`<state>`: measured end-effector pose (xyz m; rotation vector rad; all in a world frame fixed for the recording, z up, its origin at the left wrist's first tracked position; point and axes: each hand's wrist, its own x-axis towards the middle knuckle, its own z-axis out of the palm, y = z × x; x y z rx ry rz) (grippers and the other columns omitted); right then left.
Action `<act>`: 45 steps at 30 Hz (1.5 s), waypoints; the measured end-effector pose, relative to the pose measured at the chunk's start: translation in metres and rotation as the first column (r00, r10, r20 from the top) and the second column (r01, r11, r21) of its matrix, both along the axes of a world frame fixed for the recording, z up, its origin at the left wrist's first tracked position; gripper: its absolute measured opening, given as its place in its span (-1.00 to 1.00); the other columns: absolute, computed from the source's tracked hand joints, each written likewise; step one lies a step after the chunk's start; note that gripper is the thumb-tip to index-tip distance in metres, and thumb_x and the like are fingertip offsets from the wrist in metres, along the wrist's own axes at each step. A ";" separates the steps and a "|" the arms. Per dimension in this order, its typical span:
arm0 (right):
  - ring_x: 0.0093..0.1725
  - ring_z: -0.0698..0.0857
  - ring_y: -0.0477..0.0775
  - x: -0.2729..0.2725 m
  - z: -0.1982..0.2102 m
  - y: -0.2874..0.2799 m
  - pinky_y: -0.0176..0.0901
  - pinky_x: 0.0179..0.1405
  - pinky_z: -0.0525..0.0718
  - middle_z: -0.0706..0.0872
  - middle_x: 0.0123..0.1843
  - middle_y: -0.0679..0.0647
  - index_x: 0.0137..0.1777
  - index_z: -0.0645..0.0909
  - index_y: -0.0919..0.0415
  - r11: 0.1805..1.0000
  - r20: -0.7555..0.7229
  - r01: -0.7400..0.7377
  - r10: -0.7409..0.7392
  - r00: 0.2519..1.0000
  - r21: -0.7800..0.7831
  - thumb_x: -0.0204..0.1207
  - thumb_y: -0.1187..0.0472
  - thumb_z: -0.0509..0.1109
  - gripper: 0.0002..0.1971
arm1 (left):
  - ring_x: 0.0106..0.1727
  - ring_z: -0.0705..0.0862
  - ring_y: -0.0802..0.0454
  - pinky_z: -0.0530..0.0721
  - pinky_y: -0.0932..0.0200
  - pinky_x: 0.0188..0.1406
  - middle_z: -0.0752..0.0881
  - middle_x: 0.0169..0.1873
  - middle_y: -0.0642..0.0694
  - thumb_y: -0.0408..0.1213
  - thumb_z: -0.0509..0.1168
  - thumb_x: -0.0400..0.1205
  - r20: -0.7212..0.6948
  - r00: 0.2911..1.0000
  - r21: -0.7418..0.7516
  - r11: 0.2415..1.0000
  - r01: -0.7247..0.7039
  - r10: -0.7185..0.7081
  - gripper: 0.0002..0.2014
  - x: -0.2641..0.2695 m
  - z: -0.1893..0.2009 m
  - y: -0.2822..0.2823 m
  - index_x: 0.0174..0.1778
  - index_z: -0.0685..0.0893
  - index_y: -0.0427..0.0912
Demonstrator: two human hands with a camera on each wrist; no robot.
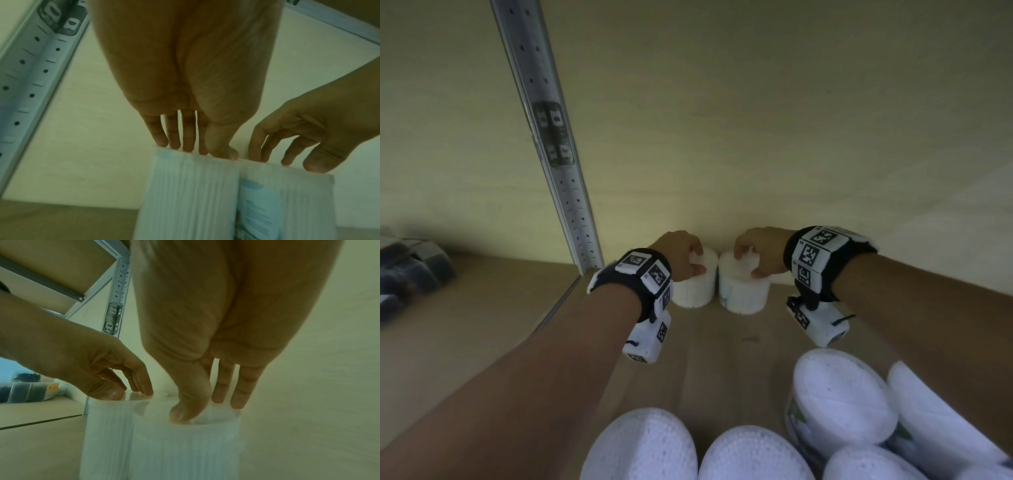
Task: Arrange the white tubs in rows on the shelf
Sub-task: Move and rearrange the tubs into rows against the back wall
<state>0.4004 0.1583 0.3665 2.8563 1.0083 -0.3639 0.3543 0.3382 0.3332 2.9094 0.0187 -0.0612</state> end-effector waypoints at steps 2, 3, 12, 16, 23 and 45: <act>0.45 0.47 0.20 0.001 0.000 0.000 -0.04 0.38 0.49 0.39 0.53 0.15 0.47 0.44 0.19 1.000 -0.020 0.005 -0.005 1.000 0.003 0.55 0.36 0.37 -0.52 | 0.41 0.48 -0.12 0.42 0.11 0.35 0.49 0.40 -0.15 -0.06 0.33 0.62 0.005 1.000 -0.007 1.000 -0.002 0.002 -0.55 0.000 -0.001 0.000 0.40 0.53 -0.14; 0.44 0.48 0.22 0.002 0.000 0.001 -0.02 0.36 0.53 0.38 0.54 0.15 0.48 0.44 0.18 1.000 -0.032 0.016 -0.015 0.999 0.018 0.54 0.41 0.34 -0.51 | 0.41 0.48 -0.12 0.42 0.11 0.35 0.49 0.40 -0.15 -0.06 0.33 0.62 0.006 1.000 -0.011 1.000 -0.003 0.003 -0.56 0.000 -0.002 0.000 0.40 0.53 -0.13; 0.44 0.50 0.23 0.002 -0.004 0.008 -0.01 0.39 0.51 0.43 0.51 0.22 0.52 0.37 0.30 0.991 0.002 0.134 -0.134 0.991 -0.001 0.60 -0.07 0.32 -0.39 | 0.40 0.49 -0.12 0.43 0.13 0.31 0.48 0.39 -0.15 -0.08 0.32 0.63 0.001 1.000 -0.028 1.000 -0.005 0.005 -0.57 0.002 -0.002 0.001 0.39 0.53 -0.14; 0.45 0.54 0.30 0.001 -0.004 0.014 0.07 0.39 0.54 0.48 0.51 0.34 0.49 0.43 0.42 0.989 0.013 0.130 -0.129 0.992 -0.071 0.62 -0.02 0.30 -0.40 | 0.39 0.49 -0.12 0.44 0.13 0.31 0.48 0.39 -0.15 -0.08 0.32 0.63 -0.008 1.000 -0.041 0.999 -0.009 0.009 -0.58 0.003 -0.003 0.000 0.39 0.54 -0.13; 0.55 0.38 0.20 0.001 0.002 0.011 -0.05 0.46 0.41 0.30 0.61 0.18 0.59 0.29 0.25 0.996 -0.019 0.051 -0.052 0.998 -0.075 0.60 0.28 0.36 -0.42 | 0.39 0.49 -0.12 0.44 0.12 0.29 0.48 0.38 -0.15 -0.09 0.33 0.62 0.004 1.000 -0.039 0.999 -0.010 0.011 -0.59 0.004 -0.005 0.001 0.36 0.54 -0.13; 0.52 0.43 0.18 -0.001 0.001 0.009 -0.06 0.44 0.44 0.36 0.58 0.15 0.59 0.31 0.18 0.997 -0.022 0.063 -0.064 0.998 -0.035 0.59 0.21 0.37 -0.42 | 0.35 0.52 -0.15 0.46 0.10 0.27 0.49 0.36 -0.17 -0.09 0.35 0.61 -0.008 1.000 -0.008 1.000 0.000 0.000 -0.58 0.008 -0.003 0.000 0.36 0.55 -0.15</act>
